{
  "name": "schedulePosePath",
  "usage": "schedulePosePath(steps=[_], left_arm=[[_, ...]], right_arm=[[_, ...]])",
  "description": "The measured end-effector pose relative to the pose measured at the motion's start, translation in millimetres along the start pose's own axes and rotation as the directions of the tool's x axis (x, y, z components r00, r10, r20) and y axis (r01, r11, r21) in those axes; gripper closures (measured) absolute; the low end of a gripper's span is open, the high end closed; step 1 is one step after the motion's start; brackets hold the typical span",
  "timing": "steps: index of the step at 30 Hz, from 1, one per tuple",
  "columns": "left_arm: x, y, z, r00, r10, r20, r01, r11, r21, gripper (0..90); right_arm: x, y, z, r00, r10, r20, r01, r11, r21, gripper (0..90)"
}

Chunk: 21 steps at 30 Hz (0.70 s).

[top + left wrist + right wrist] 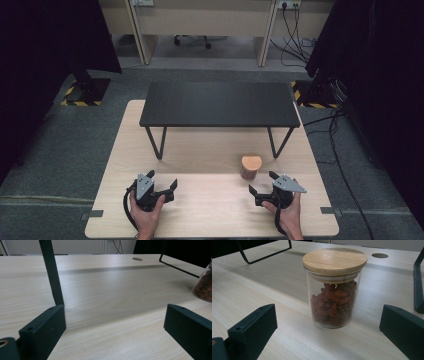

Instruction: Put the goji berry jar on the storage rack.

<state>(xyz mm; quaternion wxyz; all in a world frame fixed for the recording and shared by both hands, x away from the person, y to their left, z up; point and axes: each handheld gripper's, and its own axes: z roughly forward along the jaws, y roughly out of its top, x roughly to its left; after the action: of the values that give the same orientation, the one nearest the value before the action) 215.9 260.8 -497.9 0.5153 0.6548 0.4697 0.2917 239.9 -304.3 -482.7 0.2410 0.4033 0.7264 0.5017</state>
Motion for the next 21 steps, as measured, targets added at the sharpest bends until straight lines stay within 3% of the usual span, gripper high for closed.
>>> schedulePosePath(steps=[13, 21], left_arm=[[-0.5, 0.2, 0.1, 1.0, 0.003, -0.002, -0.003, 1.0, 0.001, 3.2], [-0.2, 0.2, 0.1, 1.0, 0.003, 0.0, -0.003, 1.0, 0.001, 3.2]], right_arm=[[-3.8, 13.5, 24.6, 0.9995, 0.024, -0.02, -0.024, 0.999, 0.024, 1.5], [-0.1, 26.5, 43.8, 0.9998, 0.018, -0.006, -0.018, 0.998, 0.061, 1.9]])
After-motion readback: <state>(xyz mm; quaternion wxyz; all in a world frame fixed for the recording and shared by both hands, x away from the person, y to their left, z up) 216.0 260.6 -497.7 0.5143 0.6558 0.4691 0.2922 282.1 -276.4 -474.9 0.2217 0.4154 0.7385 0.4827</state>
